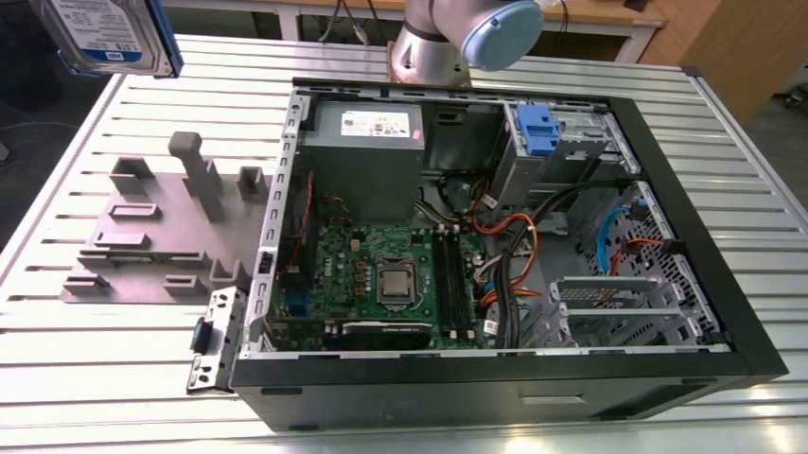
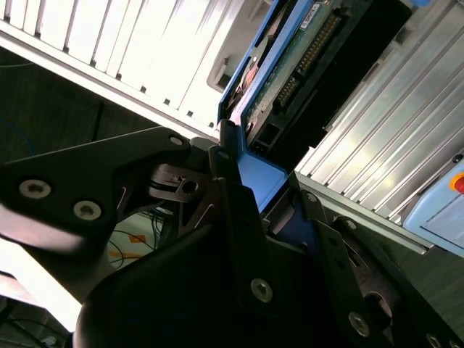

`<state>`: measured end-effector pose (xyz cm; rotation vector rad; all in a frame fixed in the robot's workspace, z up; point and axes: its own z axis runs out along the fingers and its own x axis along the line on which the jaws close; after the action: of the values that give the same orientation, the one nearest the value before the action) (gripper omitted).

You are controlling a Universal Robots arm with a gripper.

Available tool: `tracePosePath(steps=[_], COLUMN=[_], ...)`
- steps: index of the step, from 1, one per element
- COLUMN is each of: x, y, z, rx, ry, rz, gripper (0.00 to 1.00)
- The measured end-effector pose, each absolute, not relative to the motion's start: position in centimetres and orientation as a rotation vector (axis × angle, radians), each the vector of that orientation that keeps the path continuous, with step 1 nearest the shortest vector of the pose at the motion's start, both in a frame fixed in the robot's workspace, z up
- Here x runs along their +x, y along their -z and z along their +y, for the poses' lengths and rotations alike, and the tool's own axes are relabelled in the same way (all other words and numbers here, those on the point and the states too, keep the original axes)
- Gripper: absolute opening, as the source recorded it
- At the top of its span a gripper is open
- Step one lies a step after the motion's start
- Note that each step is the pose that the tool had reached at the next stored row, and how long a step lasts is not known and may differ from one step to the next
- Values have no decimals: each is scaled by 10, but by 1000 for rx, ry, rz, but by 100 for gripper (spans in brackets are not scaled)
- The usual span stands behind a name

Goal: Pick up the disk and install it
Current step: 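Pick up the disk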

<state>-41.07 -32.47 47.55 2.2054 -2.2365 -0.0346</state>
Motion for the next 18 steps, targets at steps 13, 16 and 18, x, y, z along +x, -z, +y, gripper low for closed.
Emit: tracePosePath(steps=[13,16,18], x=[-411,-411,-411], y=[-487,-487,-487], z=[-325,-327,-331], rx=[2203,2203,2204], ry=[29,30,33], rz=[-2234,-2235,-2236], gripper=[37,37,37])
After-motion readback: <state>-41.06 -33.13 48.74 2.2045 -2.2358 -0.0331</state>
